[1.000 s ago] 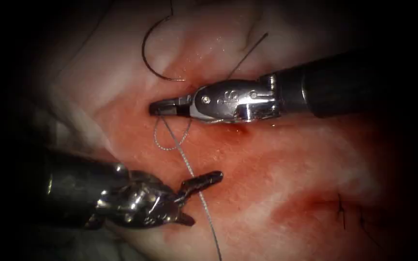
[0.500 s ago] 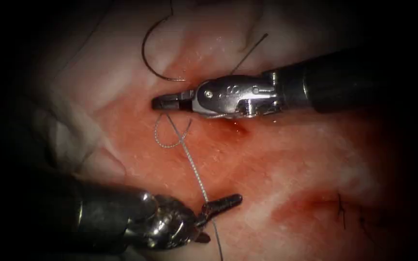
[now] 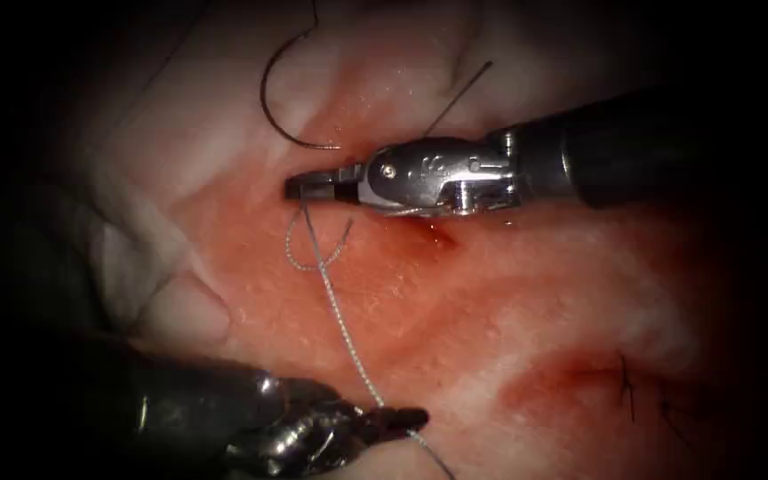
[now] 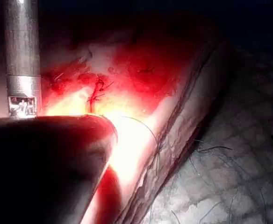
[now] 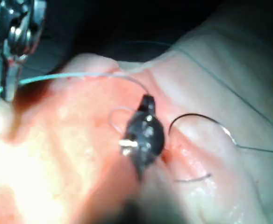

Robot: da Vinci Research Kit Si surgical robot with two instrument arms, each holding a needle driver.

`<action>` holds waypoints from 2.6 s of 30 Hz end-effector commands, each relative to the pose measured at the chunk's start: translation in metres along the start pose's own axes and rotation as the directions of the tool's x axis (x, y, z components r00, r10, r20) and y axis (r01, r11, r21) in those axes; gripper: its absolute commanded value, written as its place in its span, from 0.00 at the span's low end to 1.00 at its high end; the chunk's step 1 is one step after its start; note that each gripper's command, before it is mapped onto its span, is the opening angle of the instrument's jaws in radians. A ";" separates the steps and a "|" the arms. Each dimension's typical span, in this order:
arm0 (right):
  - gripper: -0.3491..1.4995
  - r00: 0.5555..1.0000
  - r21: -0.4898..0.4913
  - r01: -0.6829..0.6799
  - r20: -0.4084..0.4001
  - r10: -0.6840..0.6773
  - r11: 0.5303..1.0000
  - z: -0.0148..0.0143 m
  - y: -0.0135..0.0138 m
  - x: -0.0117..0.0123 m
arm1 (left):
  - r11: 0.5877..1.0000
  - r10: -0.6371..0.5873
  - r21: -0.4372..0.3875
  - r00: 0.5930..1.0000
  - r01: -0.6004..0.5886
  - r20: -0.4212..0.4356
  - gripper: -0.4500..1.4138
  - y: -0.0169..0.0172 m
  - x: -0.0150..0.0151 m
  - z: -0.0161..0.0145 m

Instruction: Wound Closure

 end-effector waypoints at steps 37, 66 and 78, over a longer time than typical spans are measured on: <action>0.00 0.989 -0.155 -0.086 -0.131 0.066 0.984 -0.0044 0.0049 0.0040 | 0.999 -0.039 -0.015 0.985 0.043 0.168 0.00 0.0005 -0.0112 -0.0119; 0.00 0.946 -0.061 -0.122 -0.309 0.097 0.991 0.0020 0.0029 0.0060 | 0.986 -0.169 0.023 0.980 0.167 0.105 0.00 0.0005 -0.0161 0.0026; 0.00 0.939 -0.034 -0.122 -0.329 0.104 0.992 0.0032 0.0024 0.0068 | 0.986 -0.167 -0.019 0.985 0.167 0.037 0.00 0.0005 -0.0152 0.0037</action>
